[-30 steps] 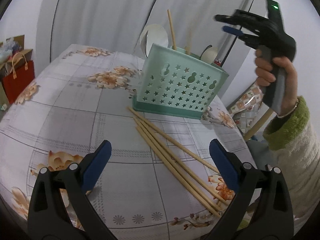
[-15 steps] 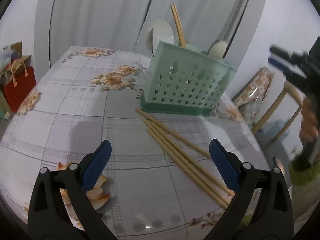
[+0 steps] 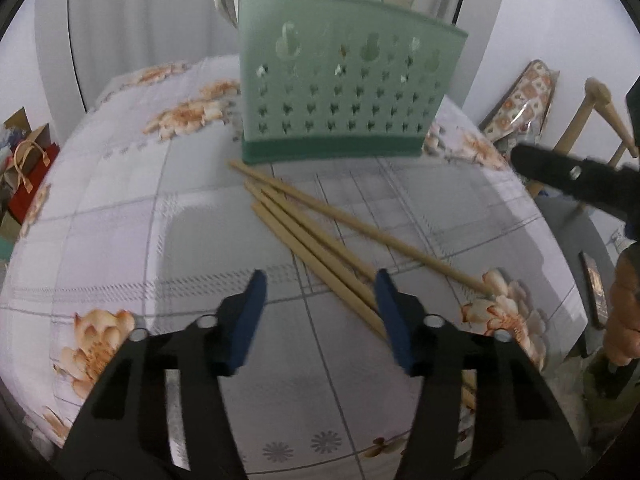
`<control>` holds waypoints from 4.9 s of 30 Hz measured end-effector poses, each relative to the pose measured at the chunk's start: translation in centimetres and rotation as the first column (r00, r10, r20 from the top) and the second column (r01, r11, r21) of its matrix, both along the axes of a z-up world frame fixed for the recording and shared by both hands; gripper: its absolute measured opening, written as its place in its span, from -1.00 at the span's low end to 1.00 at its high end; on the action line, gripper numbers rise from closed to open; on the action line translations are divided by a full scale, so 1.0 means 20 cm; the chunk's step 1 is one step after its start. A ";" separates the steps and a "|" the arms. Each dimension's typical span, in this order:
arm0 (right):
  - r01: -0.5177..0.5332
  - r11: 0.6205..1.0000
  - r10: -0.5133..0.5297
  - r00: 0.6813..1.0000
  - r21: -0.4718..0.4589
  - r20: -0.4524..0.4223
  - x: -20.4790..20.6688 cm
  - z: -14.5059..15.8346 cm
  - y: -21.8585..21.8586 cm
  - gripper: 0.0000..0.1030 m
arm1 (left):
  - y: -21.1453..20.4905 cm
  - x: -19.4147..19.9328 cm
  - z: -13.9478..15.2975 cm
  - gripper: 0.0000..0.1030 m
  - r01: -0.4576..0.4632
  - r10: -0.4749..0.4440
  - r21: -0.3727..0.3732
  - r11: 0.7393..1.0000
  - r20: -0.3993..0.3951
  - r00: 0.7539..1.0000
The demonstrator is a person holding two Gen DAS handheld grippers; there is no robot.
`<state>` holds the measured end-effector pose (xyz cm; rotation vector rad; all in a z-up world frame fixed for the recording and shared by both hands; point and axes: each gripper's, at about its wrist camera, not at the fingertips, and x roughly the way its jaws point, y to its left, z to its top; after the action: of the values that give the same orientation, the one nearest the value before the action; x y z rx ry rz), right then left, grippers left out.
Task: Organize utensils
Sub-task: 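Move both open tools back down to the chopstick pile, then close the left tool on one wooden chopstick, then close the right tool on a chopstick while the left tool holds its chopstick, then carry both chopsticks up over the green holder with both tools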
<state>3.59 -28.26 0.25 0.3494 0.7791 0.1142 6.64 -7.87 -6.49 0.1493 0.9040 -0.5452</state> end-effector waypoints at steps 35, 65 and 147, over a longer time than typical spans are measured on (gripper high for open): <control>-0.026 0.999 0.027 0.999 0.025 -0.038 0.00 -0.06 0.07 -0.01 | -0.03 0.06 -0.02 -0.42 -0.068 0.067 -0.028 0.997 -0.055 0.996; -0.317 0.928 0.273 0.937 -0.197 -0.219 0.13 -0.28 0.34 -0.83 | 0.20 0.15 -0.03 -0.91 -0.080 0.070 0.104 0.991 0.099 0.993; 0.015 0.989 0.011 0.985 -0.149 0.172 0.09 0.45 0.13 -0.88 | 0.33 0.25 0.51 -0.91 -0.109 0.111 -0.236 0.966 -0.002 0.994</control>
<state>5.36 -25.63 9.18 0.1943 0.6115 0.0826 11.71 -1.18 3.74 -0.1135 0.8246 -0.5434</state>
